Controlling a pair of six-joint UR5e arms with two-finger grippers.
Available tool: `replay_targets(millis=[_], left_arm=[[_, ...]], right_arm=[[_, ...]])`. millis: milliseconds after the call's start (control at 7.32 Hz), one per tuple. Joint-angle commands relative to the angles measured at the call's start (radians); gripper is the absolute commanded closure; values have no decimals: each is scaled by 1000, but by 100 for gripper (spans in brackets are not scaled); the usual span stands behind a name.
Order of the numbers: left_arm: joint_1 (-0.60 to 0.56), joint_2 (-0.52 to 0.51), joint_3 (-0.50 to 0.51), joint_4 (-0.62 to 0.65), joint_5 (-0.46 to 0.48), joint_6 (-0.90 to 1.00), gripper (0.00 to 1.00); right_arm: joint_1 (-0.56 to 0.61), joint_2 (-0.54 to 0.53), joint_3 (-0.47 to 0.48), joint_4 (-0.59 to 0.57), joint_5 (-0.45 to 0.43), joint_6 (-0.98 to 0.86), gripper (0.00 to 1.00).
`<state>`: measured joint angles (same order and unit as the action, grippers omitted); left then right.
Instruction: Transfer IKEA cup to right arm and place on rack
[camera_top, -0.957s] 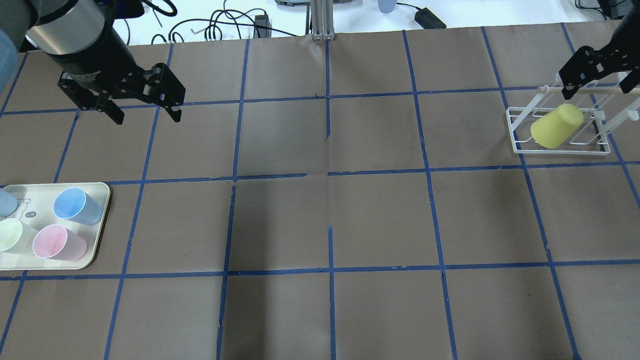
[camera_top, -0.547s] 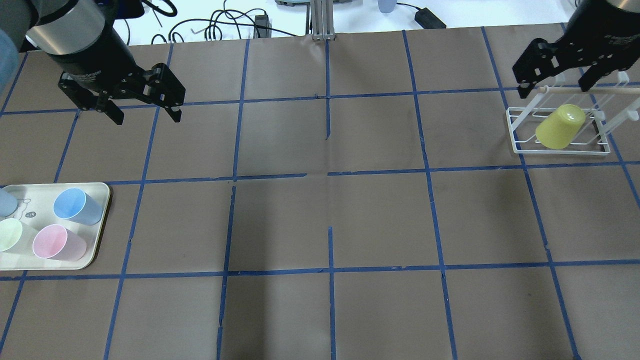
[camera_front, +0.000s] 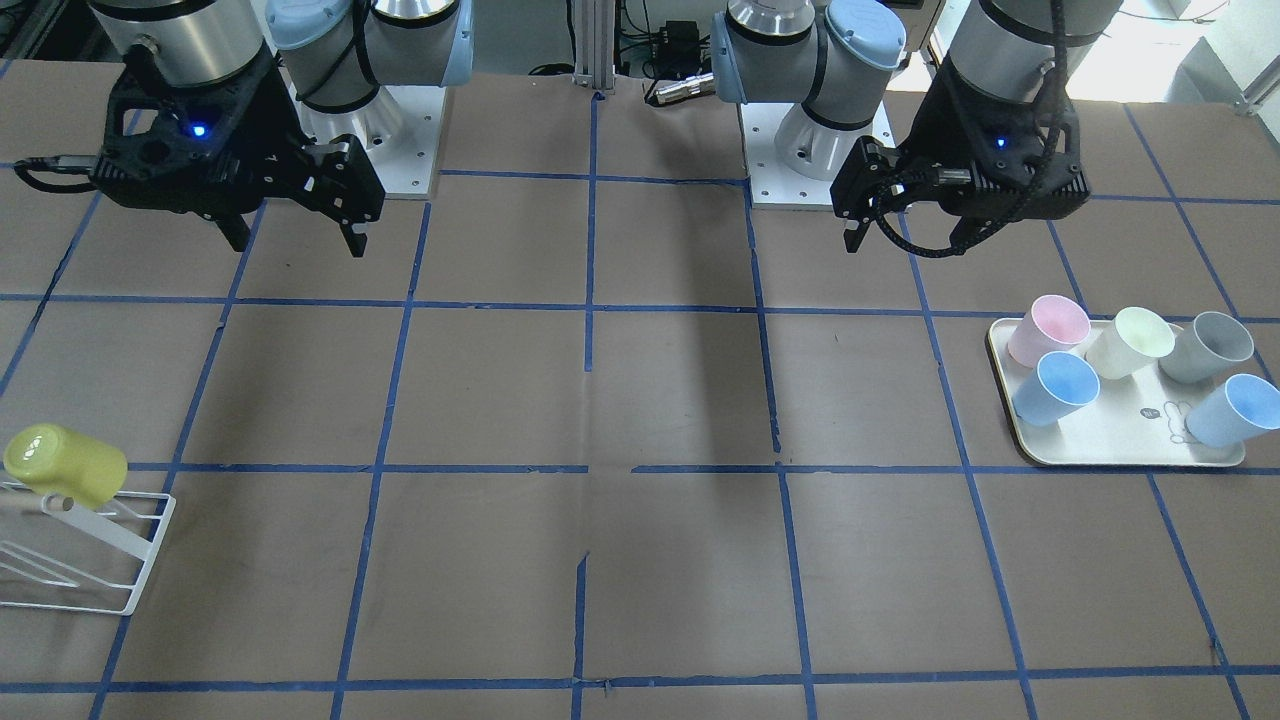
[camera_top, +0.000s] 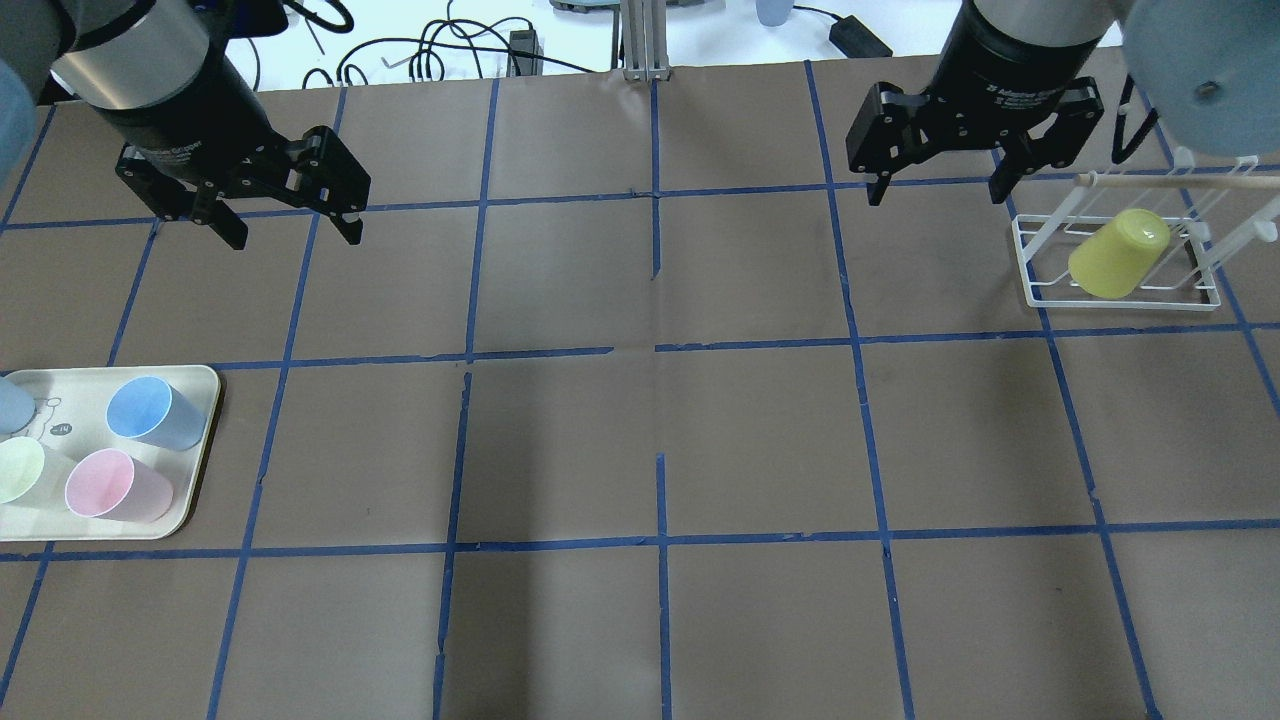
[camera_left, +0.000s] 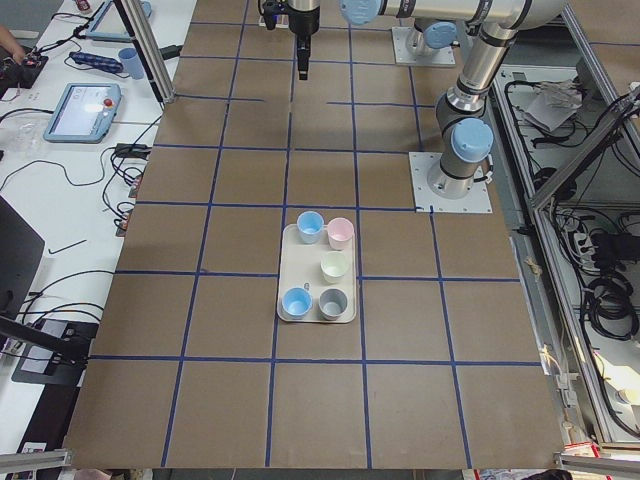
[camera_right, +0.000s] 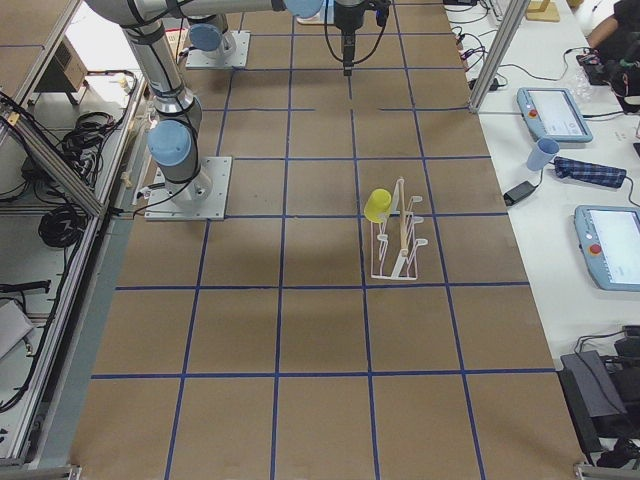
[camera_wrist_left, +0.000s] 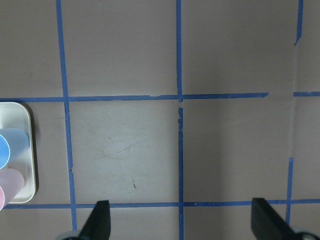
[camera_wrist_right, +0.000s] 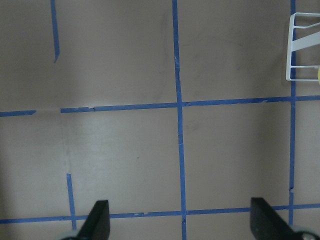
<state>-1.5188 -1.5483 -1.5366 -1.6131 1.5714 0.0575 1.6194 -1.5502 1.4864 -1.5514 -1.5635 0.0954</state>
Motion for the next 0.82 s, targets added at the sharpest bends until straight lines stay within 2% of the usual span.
replay_targets(millis=[0,683], left_arm=[[2,-4,3,2,7,-1,0],[-3,5,1,-2,4,1,0]], right_arm=[[13,16,-31,19,13,32,0],[13,16,-31,20,3,30,0]])
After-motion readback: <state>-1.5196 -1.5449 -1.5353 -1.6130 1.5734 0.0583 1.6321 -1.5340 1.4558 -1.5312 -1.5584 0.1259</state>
